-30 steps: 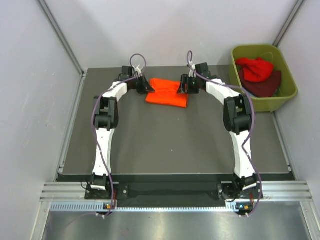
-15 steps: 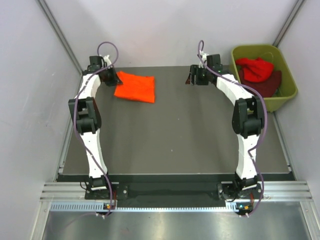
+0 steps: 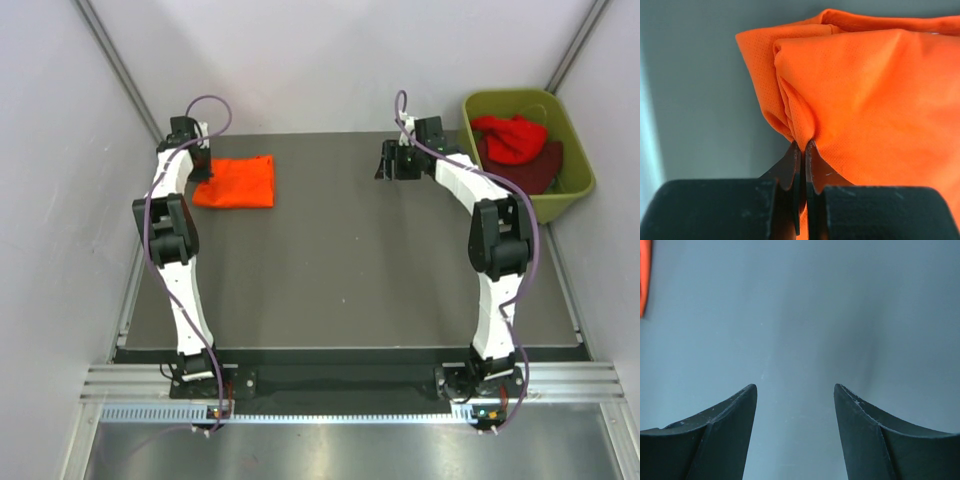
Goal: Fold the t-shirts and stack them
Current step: Neatly place the folded tshirt to the corner
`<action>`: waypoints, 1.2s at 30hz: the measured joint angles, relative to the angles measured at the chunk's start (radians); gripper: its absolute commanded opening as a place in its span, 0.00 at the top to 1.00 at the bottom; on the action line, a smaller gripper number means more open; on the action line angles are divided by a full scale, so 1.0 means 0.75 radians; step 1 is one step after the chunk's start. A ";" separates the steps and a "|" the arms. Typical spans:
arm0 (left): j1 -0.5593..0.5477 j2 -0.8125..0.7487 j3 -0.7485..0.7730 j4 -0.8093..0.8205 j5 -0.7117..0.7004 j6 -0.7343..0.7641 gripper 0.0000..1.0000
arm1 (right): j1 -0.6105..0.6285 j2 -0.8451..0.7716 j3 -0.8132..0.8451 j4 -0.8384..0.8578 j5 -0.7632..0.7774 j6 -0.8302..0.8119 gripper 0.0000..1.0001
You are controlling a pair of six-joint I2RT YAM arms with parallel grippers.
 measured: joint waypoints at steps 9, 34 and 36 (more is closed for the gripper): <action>0.019 0.068 0.062 0.053 -0.282 0.151 1.00 | 0.000 -0.075 -0.052 -0.003 0.019 -0.016 0.36; 0.147 0.300 0.307 0.325 -0.635 0.377 1.00 | 0.002 -0.136 -0.140 -0.010 0.034 -0.036 0.36; 0.147 0.310 0.320 0.331 -0.636 0.381 1.00 | 0.005 -0.136 -0.140 -0.010 0.035 -0.037 0.36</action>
